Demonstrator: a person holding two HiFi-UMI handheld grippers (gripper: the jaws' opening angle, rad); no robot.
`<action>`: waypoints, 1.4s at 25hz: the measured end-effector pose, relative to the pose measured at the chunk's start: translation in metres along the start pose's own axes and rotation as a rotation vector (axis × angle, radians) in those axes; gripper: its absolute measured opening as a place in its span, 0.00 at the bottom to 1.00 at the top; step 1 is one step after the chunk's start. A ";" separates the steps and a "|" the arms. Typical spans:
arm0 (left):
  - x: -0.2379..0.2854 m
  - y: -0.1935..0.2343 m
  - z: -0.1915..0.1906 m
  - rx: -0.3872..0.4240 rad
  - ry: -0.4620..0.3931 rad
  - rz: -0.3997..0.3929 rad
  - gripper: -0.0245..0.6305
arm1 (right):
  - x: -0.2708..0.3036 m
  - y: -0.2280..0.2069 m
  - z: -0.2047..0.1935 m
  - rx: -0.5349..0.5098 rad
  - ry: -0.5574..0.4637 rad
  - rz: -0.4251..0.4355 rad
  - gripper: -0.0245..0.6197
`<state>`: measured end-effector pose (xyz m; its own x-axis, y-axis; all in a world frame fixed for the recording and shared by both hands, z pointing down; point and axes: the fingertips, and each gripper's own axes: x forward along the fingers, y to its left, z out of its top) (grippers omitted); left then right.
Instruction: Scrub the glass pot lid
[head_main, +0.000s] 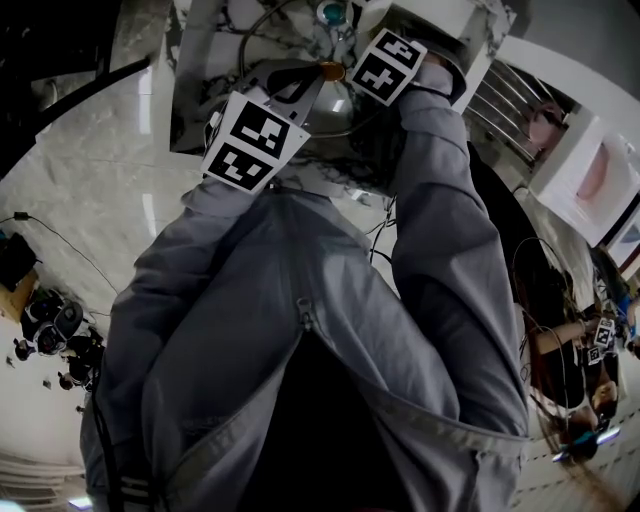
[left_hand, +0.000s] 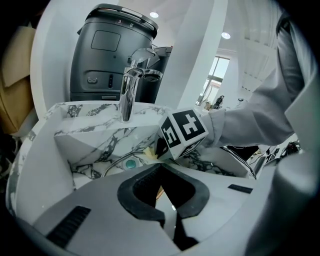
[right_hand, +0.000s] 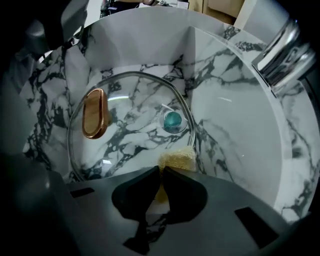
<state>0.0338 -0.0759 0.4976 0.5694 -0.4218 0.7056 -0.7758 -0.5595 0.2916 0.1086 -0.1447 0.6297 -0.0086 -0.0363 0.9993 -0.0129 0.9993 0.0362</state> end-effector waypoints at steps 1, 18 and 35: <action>-0.001 -0.001 -0.001 0.001 0.000 0.000 0.06 | -0.002 0.005 0.001 -0.008 -0.005 0.012 0.11; -0.018 -0.029 -0.008 0.034 -0.024 -0.012 0.06 | -0.020 0.132 -0.005 -0.122 0.027 0.143 0.11; -0.084 -0.053 -0.016 0.098 -0.054 0.007 0.06 | -0.084 0.223 0.006 -0.086 -0.042 0.353 0.11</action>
<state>0.0230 0.0008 0.4329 0.5801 -0.4619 0.6709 -0.7510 -0.6222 0.2209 0.1003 0.0815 0.5534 -0.0382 0.3124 0.9492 0.0825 0.9476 -0.3086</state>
